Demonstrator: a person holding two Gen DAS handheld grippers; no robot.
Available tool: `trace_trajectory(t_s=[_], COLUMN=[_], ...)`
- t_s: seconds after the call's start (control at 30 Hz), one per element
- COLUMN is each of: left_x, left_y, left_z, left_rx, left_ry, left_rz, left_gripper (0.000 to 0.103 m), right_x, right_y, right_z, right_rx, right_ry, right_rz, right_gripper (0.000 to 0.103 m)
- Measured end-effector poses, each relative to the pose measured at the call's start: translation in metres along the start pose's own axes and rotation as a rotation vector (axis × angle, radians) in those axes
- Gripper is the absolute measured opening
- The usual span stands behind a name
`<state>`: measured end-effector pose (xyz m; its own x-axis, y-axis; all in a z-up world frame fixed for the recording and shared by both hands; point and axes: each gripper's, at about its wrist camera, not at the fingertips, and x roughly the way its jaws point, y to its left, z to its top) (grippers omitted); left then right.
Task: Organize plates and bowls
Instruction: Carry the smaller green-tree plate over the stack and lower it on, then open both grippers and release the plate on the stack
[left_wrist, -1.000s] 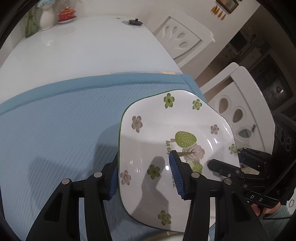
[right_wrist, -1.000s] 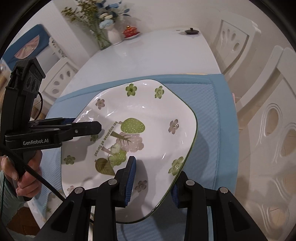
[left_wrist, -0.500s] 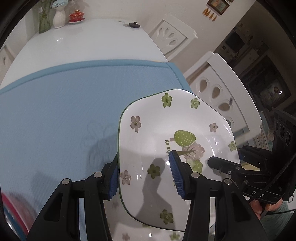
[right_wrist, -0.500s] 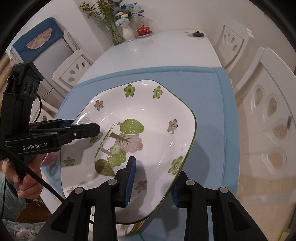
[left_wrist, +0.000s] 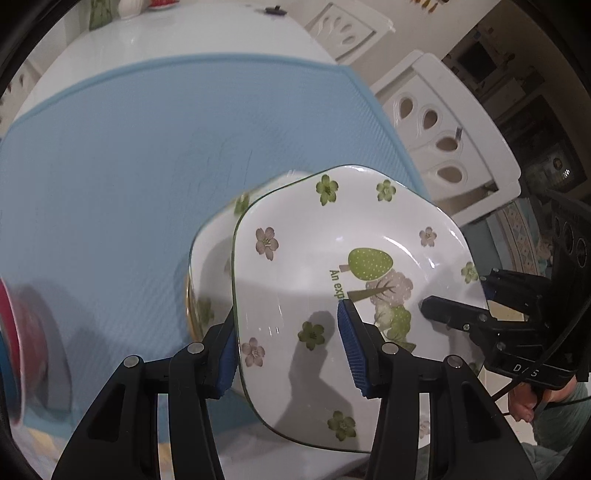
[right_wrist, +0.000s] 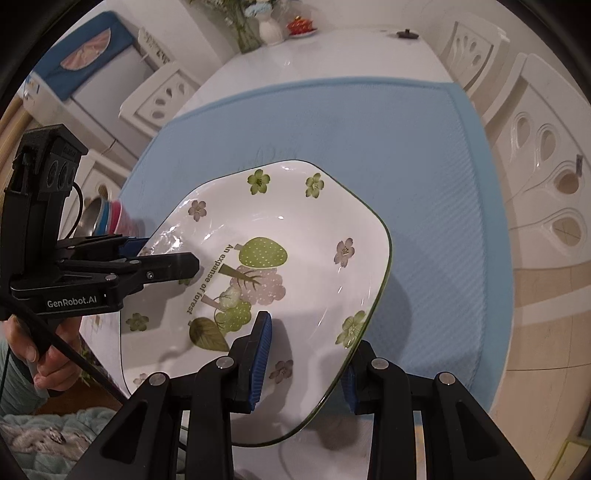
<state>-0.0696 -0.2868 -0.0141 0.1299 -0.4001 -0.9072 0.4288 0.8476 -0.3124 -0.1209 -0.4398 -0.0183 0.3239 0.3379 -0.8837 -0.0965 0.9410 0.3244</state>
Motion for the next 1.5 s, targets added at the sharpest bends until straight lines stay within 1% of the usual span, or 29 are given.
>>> trace_trajectory(t_s=[0.13, 0.23, 0.5, 0.63, 0.9, 1.03, 1.23, 1.5], left_x=[0.003, 0.005, 0.0, 0.001, 0.001, 0.0, 0.0, -0.003], left_y=[0.002, 0.003, 0.009, 0.013, 0.026, 0.029, 0.03, 0.036], left_z=[-0.012, -0.013, -0.011, -0.009, -0.003, -0.003, -0.002, 0.0], left_rx=[-0.023, -0.032, -0.052, -0.064, -0.119, -0.132, -0.134, -0.145], left_ry=[0.023, 0.033, 0.016, 0.022, 0.033, 0.032, 0.038, 0.035], left_rz=[0.01, 0.018, 0.012, 0.006, -0.045, -0.056, -0.063, -0.074], left_gripper=[0.045, 0.045, 0.045, 0.045, 0.045, 0.045, 0.045, 0.046], right_x=[0.012, 0.02, 0.027, 0.028, 0.032, 0.033, 0.033, 0.031], right_y=[0.003, 0.003, 0.003, -0.003, -0.007, -0.012, -0.026, -0.019], right_z=[-0.007, -0.008, 0.0, 0.002, 0.012, 0.015, 0.019, 0.021], right_rx=[-0.008, -0.008, -0.009, 0.02, 0.075, 0.125, 0.192, 0.181], right_ry=[0.034, 0.053, 0.063, 0.081, 0.143, 0.172, 0.186, 0.196], right_rz=[0.013, 0.022, 0.027, 0.032, 0.042, 0.068, 0.102, 0.067], right_gripper=[0.032, 0.032, 0.033, 0.033, 0.033, 0.033, 0.033, 0.033])
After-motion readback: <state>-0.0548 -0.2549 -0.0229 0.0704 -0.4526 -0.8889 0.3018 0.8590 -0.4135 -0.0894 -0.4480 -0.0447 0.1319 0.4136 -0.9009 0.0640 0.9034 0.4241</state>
